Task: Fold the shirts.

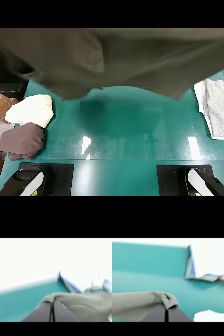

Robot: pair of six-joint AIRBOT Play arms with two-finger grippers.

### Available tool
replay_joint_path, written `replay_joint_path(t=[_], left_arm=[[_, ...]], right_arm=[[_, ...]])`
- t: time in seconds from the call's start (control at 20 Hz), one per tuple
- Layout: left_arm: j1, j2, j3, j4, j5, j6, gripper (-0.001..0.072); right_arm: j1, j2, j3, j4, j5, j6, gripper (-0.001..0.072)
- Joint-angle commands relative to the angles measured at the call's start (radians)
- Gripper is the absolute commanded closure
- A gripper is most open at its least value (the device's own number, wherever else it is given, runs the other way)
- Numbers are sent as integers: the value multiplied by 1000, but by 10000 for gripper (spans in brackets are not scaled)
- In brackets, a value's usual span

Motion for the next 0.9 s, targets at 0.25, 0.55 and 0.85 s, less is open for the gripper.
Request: replay_joint_path(t=[0.25,0.55,0.85], left_arm=[[1,-75,-35,168,-91,-60,688],[0,-352,-389,144,-151,-60,687],[0,-717,-463,55,16,-16,687]], right_arm=[[3,-98,139,-161,199,133,697],[3,-335,-135,-160,263,138,698],[83,-686,-216,-161,205,126,697]])
